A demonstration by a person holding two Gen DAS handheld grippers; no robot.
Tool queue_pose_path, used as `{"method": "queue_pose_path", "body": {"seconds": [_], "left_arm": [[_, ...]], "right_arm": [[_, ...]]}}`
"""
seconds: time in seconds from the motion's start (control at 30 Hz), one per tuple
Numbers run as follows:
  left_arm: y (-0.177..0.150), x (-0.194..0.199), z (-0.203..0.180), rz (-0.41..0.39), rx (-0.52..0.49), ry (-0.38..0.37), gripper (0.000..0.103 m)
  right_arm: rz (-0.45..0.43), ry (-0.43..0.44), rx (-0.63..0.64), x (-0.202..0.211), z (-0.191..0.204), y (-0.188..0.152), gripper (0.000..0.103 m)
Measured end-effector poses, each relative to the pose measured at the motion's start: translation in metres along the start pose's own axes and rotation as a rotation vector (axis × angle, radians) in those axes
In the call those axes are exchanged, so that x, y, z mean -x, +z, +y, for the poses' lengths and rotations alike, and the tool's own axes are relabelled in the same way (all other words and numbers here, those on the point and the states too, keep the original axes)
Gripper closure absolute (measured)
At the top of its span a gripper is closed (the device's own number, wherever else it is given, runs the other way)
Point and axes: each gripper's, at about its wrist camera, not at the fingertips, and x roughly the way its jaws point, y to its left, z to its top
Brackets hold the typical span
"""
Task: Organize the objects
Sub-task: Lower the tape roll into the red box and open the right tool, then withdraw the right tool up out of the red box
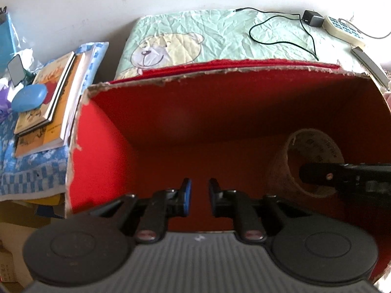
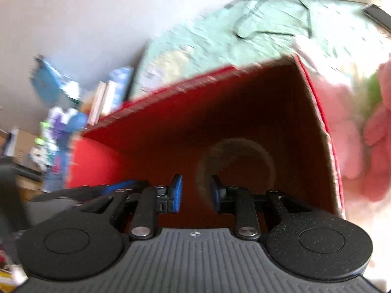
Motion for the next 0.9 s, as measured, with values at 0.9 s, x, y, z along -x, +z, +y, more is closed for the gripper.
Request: {"method": "queue_pose_path", "body": {"seconds": [0.9], "left_arm": [[0.000, -0.002, -0.006, -0.020, -0.040, 0.039, 0.079]], "right_arm": [[-0.008, -0.149, 0.043, -0.011, -0.005, -0.015, 0.080]]}}
